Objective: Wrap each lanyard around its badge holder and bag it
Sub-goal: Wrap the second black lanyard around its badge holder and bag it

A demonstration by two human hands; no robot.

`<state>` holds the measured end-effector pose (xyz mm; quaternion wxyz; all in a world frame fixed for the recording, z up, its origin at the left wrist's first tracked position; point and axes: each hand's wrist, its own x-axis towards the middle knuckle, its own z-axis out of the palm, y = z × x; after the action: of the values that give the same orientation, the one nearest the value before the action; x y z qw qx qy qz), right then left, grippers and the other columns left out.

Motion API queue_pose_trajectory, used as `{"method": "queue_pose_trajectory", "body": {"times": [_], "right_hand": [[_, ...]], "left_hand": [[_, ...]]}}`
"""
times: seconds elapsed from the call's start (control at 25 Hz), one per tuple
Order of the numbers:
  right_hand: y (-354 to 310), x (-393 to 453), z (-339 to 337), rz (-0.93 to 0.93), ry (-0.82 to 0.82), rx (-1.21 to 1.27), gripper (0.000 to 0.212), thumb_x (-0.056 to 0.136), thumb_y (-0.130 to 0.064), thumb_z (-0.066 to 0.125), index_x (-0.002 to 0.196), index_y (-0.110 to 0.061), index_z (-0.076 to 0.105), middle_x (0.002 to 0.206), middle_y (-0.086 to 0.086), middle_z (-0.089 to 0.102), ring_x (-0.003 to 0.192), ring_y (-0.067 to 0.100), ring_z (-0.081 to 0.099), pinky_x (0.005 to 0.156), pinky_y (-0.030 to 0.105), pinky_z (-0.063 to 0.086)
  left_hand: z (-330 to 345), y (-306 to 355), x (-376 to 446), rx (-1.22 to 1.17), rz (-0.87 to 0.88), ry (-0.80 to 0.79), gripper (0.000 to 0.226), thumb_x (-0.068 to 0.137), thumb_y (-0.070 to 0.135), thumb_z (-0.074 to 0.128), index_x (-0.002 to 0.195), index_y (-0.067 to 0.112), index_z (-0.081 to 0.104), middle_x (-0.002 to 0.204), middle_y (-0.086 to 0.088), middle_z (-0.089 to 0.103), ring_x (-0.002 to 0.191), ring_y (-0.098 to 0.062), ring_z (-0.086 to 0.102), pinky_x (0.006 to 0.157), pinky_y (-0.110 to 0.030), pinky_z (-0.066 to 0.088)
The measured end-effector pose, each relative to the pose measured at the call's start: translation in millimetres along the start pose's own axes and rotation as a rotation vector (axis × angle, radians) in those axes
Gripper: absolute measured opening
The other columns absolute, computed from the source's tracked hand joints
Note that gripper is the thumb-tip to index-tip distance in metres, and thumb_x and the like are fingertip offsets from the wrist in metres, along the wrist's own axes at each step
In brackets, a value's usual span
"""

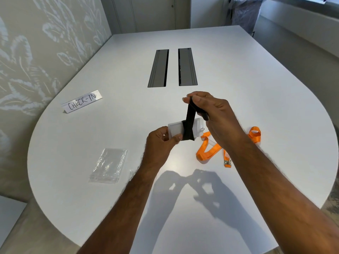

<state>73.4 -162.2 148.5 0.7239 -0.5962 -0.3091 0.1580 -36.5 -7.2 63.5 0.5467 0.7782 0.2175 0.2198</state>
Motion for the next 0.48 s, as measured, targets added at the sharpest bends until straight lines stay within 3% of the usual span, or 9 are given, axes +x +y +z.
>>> {"method": "queue_pose_trajectory", "body": {"times": [0.12, 0.2, 0.36, 0.48], "right_hand": [[2.4, 12.7, -3.8, 0.025, 0.032, -0.156, 0.023, 0.108, -0.024, 0.061, 0.115, -0.017, 0.081, 0.123, 0.004, 0.077, 0.103, 0.006, 0.068, 0.079, 0.016, 0.051], [6.1, 19.4, -10.1, 0.063, 0.030, -0.226, 0.025, 0.107, -0.028, 0.062, 0.120, -0.017, 0.081, 0.121, -0.001, 0.079, 0.103, 0.004, 0.069, 0.080, 0.015, 0.051], [23.5, 24.0, -20.4, 0.194, -0.028, -0.226, 0.030, 0.108, -0.035, 0.059, 0.121, -0.021, 0.081, 0.123, -0.008, 0.080, 0.119, 0.008, 0.071, 0.098, 0.025, 0.049], [40.2, 23.1, -25.8, 0.307, -0.117, -0.094, 0.033, 0.111, -0.036, 0.051, 0.116, -0.021, 0.081, 0.126, -0.005, 0.079, 0.114, 0.014, 0.073, 0.103, 0.036, 0.053]], "left_hand": [[-0.3, 1.9, -3.5, 0.086, 0.020, -0.100, 0.020, 0.091, 0.029, 0.080, 0.105, 0.018, 0.070, 0.092, 0.005, 0.075, 0.081, -0.011, 0.072, 0.068, -0.010, 0.056], [-3.7, 3.3, -6.1, 0.105, 0.056, -0.164, 0.022, 0.095, 0.030, 0.076, 0.107, 0.012, 0.072, 0.093, -0.003, 0.075, 0.085, -0.017, 0.071, 0.074, -0.020, 0.058], [-14.3, 6.3, -8.4, 0.033, 0.111, -0.274, 0.010, 0.098, 0.029, 0.072, 0.108, 0.026, 0.071, 0.093, 0.007, 0.077, 0.087, -0.004, 0.071, 0.076, -0.011, 0.055], [-15.9, 7.9, -9.3, 0.020, 0.128, -0.291, 0.013, 0.098, 0.029, 0.072, 0.109, 0.023, 0.073, 0.094, 0.008, 0.078, 0.090, -0.007, 0.071, 0.079, -0.012, 0.056]]}}
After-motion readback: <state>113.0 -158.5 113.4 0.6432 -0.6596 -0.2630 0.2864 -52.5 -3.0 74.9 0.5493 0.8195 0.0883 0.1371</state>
